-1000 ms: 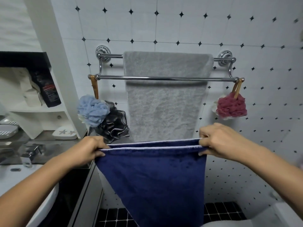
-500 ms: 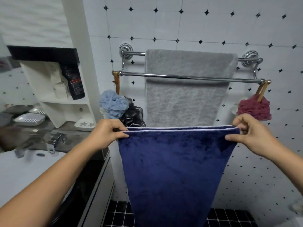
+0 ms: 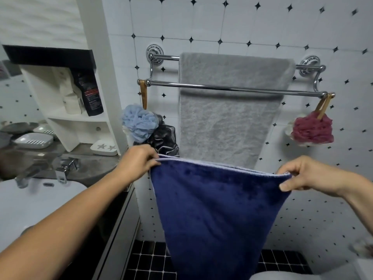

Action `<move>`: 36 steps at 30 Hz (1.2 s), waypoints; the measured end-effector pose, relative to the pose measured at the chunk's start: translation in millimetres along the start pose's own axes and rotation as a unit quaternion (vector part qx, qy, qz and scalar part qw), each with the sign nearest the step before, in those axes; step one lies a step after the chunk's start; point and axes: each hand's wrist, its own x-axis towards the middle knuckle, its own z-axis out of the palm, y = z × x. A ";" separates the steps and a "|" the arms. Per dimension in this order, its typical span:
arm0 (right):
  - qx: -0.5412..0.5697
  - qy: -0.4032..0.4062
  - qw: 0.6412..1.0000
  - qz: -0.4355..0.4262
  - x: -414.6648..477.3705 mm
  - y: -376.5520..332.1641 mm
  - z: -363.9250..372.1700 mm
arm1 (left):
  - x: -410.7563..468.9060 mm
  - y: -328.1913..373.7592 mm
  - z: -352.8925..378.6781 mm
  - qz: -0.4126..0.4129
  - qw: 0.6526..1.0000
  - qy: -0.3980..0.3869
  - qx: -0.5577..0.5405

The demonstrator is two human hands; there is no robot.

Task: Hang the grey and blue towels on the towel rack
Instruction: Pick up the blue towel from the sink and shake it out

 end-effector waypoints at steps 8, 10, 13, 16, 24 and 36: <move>0.192 0.377 0.905 0.053 35.0 1.3 -6.5 | -2.7 58.0 -1.9 -0.011 0.877 -0.391 -0.279; 0.215 0.330 0.919 0.040 37.0 2.2 -1.1 | 4.0 59.5 1.2 0.014 0.901 -0.358 -0.246; 0.169 0.036 0.985 0.021 22.4 1.3 9.2 | 27.1 35.0 -0.4 -0.151 0.973 -0.048 -0.167; 0.166 -0.057 0.984 0.016 16.1 4.8 13.6 | 33.3 7.6 2.1 -0.261 0.945 0.094 -0.172; 0.219 0.188 0.957 0.025 46.0 26.4 11.7 | 17.1 6.3 6.8 -0.039 0.989 -0.023 -0.139; 0.229 -0.008 0.973 -0.001 41.7 16.3 18.3 | 35.0 -9.1 4.2 -0.170 0.966 0.095 -0.170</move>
